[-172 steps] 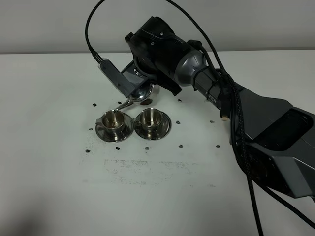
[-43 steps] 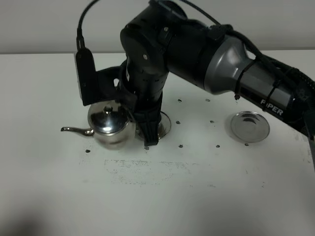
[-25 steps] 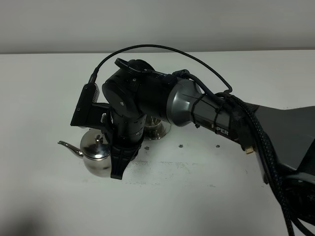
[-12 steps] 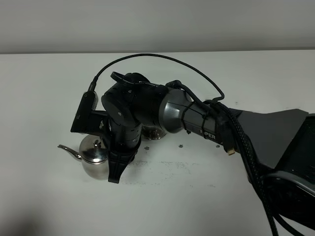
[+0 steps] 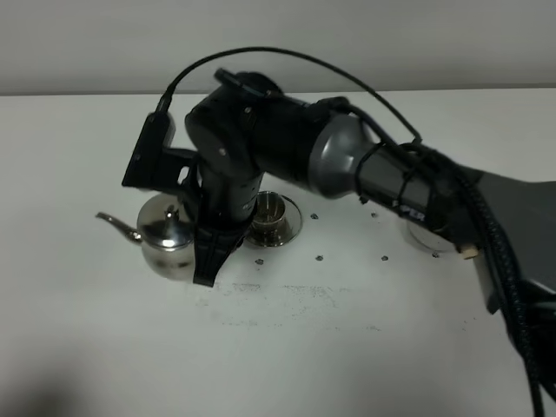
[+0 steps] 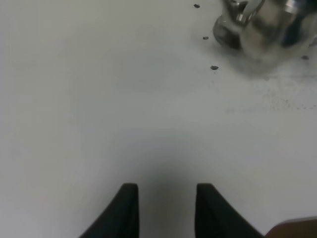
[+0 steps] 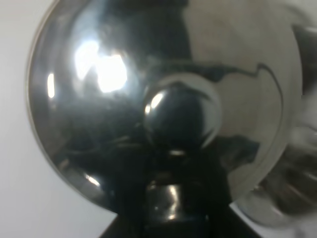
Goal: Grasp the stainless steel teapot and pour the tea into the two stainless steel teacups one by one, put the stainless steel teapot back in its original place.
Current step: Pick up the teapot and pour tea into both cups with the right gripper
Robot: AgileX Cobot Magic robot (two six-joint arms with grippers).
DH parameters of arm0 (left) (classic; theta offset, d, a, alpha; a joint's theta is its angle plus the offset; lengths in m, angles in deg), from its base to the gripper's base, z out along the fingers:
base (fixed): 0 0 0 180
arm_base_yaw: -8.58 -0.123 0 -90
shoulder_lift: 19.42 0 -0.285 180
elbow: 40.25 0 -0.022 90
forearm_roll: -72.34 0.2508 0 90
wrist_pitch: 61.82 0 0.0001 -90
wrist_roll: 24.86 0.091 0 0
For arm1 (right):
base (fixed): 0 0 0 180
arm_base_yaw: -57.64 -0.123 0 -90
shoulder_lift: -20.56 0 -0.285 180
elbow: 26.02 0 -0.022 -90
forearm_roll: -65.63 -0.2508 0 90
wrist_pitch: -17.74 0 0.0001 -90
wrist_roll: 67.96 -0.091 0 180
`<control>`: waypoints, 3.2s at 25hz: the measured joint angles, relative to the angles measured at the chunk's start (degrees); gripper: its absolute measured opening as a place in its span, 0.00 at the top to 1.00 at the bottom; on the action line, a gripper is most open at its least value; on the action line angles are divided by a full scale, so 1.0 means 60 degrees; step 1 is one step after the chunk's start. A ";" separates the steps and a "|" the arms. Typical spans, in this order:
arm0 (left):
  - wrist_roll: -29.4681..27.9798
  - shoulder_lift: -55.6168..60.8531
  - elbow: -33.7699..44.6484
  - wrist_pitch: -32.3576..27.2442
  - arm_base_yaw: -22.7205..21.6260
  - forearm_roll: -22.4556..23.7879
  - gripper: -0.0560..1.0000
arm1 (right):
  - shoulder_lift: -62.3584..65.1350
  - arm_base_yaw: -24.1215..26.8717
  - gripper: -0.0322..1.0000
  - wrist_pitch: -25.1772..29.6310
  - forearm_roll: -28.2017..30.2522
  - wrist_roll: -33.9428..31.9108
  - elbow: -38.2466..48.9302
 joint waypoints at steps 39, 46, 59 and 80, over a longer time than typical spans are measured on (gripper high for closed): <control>-0.0010 0.0000 0.0000 0.0000 0.0000 0.0000 0.67 | -0.0564 0.2720 0.77 -0.0797 0.3333 0.7929 -0.0003; -0.0010 0.0000 0.0000 0.0000 0.0000 0.0000 0.67 | -0.0617 0.2650 0.77 -0.1287 0.4005 0.7959 -0.0003; -0.0010 0.0000 0.0000 0.0000 0.0000 0.0000 0.67 | -0.0775 0.2269 0.77 -0.1493 0.4656 0.8109 0.0018; -0.0008 0.0000 0.0000 0.0000 0.0000 0.0000 0.67 | -0.0882 0.2109 0.77 -0.1752 0.5844 0.8108 0.0026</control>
